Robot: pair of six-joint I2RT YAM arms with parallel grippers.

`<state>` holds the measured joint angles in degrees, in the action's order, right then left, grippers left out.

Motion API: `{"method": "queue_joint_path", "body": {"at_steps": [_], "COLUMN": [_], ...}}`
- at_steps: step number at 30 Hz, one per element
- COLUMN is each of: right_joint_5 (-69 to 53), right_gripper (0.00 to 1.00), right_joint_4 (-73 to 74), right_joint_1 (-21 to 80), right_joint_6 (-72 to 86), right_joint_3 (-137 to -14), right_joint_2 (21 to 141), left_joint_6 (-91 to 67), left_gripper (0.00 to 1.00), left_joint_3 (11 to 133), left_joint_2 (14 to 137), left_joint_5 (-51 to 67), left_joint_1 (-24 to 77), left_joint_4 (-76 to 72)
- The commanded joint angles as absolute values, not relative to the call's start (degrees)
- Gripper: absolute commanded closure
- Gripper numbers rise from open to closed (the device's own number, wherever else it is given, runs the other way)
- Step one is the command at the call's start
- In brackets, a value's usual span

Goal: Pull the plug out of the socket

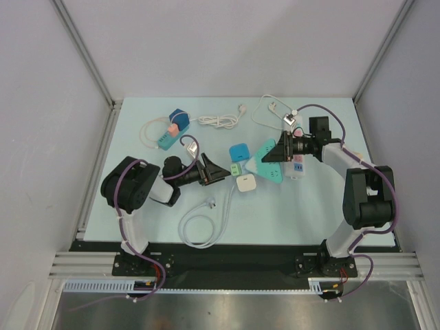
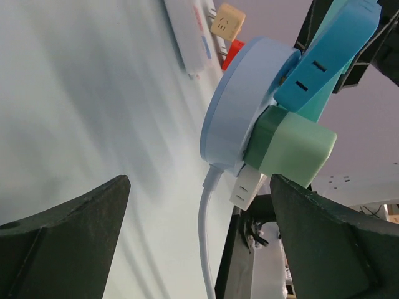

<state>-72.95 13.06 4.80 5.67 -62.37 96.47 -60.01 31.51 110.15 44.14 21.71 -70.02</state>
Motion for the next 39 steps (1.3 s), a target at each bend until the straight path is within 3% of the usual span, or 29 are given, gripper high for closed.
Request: {"method": "queue_joint_path", "body": {"at_steps": [1,19,22,25,26,28,33,39], "right_joint_5": [-80.6,-82.1,-82.2,-82.0,-82.0,-81.7,-82.1,-83.6], "right_gripper": [1.0,1.0,1.0,1.0,1.0,1.0,1.0,1.0], "right_joint_4": [4.8,2.3,1.8,1.9,1.9,2.4,2.2,-2.5], "right_joint_1": [4.6,3.0,2.5,2.0,1.7,1.5,1.5,1.9], "right_joint_6": [11.5,14.3,14.7,14.5,14.5,13.8,14.1,19.6], "right_joint_3": [-63.1,-62.9,-63.0,-63.0,-63.0,-63.0,-63.1,-63.3], "right_joint_2": [93.1,91.1,90.0,88.8,88.5,88.0,87.1,84.9], "left_joint_6": [-63.2,-61.4,-54.3,-38.5,-34.3,-26.6,-27.9,-32.2], "left_gripper": [0.0,0.0,0.01,0.0,0.0,0.0,0.0,0.0], "left_joint_3": [33.0,31.9,32.6,35.6,38.6,41.5,42.5,43.1], "left_joint_2": [109.1,99.0,92.5,82.3,79.7,75.1,72.5,76.5], "left_joint_5": [45.4,47.4,45.7,40.0,36.8,30.9,29.9,34.6], "left_joint_1": [21.5,22.1,22.4,23.5,23.9,25.0,24.8,24.7], "left_joint_4": [-96.1,-97.7,-86.4,-59.4,-43.6,-33.7,-28.6,-32.9]}}
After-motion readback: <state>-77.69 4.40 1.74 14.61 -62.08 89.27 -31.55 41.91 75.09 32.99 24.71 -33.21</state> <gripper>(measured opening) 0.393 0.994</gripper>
